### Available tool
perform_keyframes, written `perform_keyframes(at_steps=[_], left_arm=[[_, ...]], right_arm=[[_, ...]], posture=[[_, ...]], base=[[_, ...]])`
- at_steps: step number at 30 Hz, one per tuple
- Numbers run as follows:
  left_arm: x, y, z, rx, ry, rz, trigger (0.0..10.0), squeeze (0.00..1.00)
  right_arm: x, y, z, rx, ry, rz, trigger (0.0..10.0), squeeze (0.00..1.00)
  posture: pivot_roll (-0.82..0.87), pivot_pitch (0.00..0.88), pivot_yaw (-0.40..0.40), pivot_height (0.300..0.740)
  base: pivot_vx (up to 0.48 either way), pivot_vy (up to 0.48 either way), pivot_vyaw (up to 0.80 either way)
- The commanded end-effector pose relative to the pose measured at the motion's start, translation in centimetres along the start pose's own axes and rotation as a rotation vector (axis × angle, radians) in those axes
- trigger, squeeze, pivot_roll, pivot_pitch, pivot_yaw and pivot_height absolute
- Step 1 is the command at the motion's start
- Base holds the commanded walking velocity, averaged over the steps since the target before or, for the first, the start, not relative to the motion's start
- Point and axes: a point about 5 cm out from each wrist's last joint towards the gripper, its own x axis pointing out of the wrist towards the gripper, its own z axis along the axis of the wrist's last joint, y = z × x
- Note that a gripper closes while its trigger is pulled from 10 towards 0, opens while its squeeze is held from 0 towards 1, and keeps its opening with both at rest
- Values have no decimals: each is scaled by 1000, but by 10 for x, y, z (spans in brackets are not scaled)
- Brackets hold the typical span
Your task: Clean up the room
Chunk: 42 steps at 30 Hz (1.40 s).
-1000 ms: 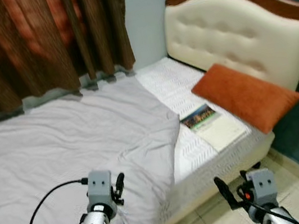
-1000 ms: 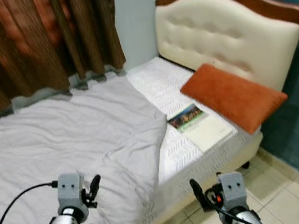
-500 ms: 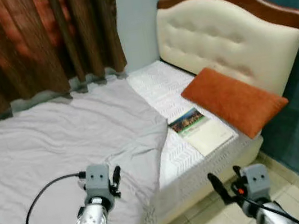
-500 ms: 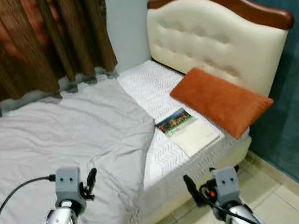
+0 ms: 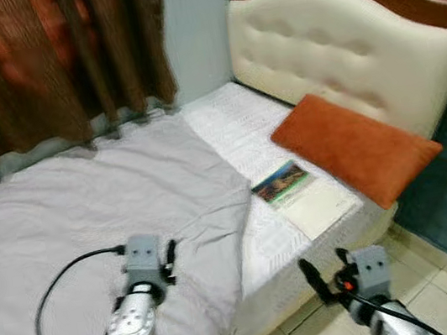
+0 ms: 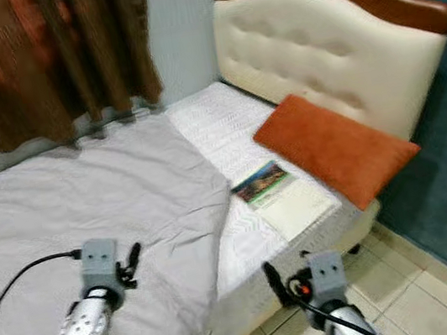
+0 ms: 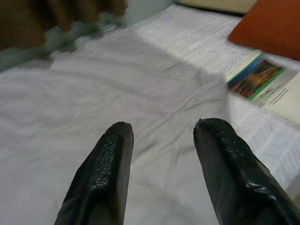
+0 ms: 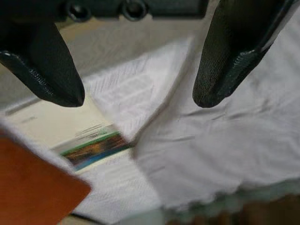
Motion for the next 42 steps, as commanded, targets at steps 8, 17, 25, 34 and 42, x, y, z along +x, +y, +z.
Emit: perform_keyframes(at_steps=[8, 17, 25, 34, 42], left_arm=[[29, -24, -11, -102, 147, 15, 10000, 0], [60, 15, 9, -27, 115, 209, 10000, 0], [52, 112, 41, 83, 28, 639, 10000, 0], [27, 152, 16, -137, 77, 755, 10000, 0], [0, 184, 1, -314, 30, 869, 10000, 0]], right_arm=[[-18, -9, -6, -8, 55, -20, 10000, 0], [-76, -2, -2, -41, 143, 37, 10000, 0], [-159, 13, 10, -34, 328, 89, 10000, 0], [-181, 21, 9, -4, 424, 110, 10000, 0], [-184, 23, 11, 13, 453, 121, 10000, 0]], posture=[[-78, 75, -12, 740], [-241, 349, -89, 740], [-359, 571, -216, 740], [-358, 632, -252, 740], [-343, 623, -255, 740]], base=[[307, 0, 0], [0, 0, 0], [0, 0, 0], [0, 0, 0], [0, 0, 0]])
